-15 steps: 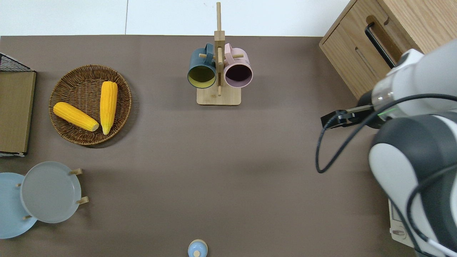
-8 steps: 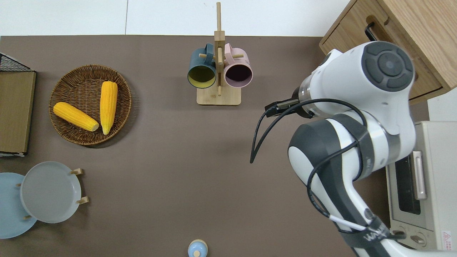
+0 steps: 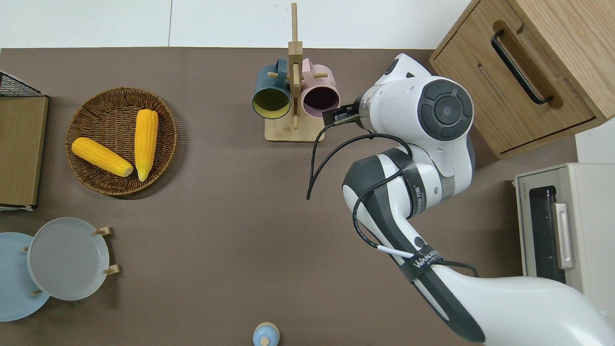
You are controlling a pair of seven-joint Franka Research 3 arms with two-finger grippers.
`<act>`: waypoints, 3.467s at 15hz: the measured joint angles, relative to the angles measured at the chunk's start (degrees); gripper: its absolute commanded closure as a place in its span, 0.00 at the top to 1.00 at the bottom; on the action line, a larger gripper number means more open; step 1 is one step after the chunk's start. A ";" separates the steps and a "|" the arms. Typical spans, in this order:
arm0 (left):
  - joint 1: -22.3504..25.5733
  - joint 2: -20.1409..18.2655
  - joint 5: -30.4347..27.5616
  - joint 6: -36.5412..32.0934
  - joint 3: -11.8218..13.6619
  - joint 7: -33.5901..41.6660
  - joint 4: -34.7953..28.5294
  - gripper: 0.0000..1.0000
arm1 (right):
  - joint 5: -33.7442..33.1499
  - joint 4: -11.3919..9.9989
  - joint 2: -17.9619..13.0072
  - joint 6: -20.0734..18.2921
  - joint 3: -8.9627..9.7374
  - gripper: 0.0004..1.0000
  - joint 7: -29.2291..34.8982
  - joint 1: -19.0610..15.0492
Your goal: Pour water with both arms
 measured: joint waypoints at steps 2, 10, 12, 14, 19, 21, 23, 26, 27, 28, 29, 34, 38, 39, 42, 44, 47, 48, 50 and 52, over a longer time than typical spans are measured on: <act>-0.04 0.75 -3.06 1.56 -0.79 0.02 0.01 1.00 | -1.77 1.70 1.70 0.85 0.06 0.95 -1.03 0.22; -0.01 4.07 -4.70 8.23 -4.20 0.02 0.76 1.00 | -7.10 5.70 4.53 5.22 0.04 0.19 -2.19 1.26; 0.12 4.84 -4.71 8.27 -4.15 0.08 2.03 0.99 | -7.18 5.75 4.57 5.26 0.04 0.08 -2.23 1.36; 0.39 5.48 -4.72 8.30 -4.05 0.20 3.20 0.96 | -7.20 5.87 4.56 5.26 0.03 0.01 -2.24 1.42; 0.98 6.31 -6.21 8.30 -4.01 0.43 3.99 0.22 | -7.56 5.94 4.56 5.20 -0.54 0.00 -2.25 1.36; 0.98 6.70 -7.25 8.33 -4.08 0.46 4.08 0.00 | -7.56 6.11 4.54 5.20 -0.54 0.00 -2.25 1.35; 0.99 6.74 -7.33 8.32 -4.07 0.46 4.12 0.00 | -7.56 6.28 4.48 5.19 -0.54 0.00 -2.25 1.33; 0.99 6.75 -7.35 8.32 -4.06 0.46 4.14 0.00 | -7.56 6.31 4.30 4.98 -0.74 0.00 -2.26 1.28; 0.99 6.83 -7.34 8.32 -4.05 0.46 4.29 0.00 | -7.56 6.32 4.14 4.59 -0.83 0.00 -2.32 1.23; 0.99 7.06 -7.34 8.31 -4.03 0.46 4.59 0.00 | -7.56 6.34 3.79 3.71 -0.92 0.00 -2.61 1.03; 0.99 7.23 -7.34 8.31 -4.02 0.46 4.84 0.00 | -7.56 6.38 3.45 2.93 -0.97 0.00 -3.05 0.79; 1.00 7.56 -7.16 6.83 -3.36 -1.03 6.46 0.00 | -7.56 6.66 0.97 -2.79 -1.20 0.00 -6.54 -1.51; 0.99 7.19 0.89 -0.49 -3.09 -9.48 11.53 0.00 | -7.56 6.67 -0.47 -9.68 -1.28 0.00 -7.18 -2.87; 0.92 6.58 2.59 -2.36 -3.19 -12.03 12.88 0.00 | -7.56 6.68 -0.92 -12.51 -1.29 0.00 -7.20 -3.17; 0.71 2.99 7.55 -5.90 -3.94 -17.56 14.63 0.00 | -7.53 6.69 -2.43 -23.28 -1.27 0.00 -7.23 -3.56; 0.08 0.15 10.24 -8.82 -4.18 -20.19 14.65 0.00 | -7.06 6.68 -3.31 -30.54 -1.13 0.00 -7.23 -3.56; -1.60 -3.16 13.54 -12.78 -4.25 -23.63 14.18 0.00 | -4.48 6.16 -4.42 -38.60 -0.76 0.00 -6.88 -3.44; -2.31 -4.13 14.98 -13.42 -4.30 -24.93 13.64 0.00 | -3.08 5.42 -4.74 -39.97 -0.56 0.00 -5.44 -3.21; -3.86 -6.19 17.59 -13.81 -4.37 -27.17 11.48 0.00 | -0.11 3.77 -4.96 -40.44 0.38 0.00 -0.69 -2.67; -5.40 -8.76 20.26 -13.92 -4.42 -29.24 8.34 0.00 | 3.21 2.63 -4.94 -40.43 1.29 0.00 4.45 -1.19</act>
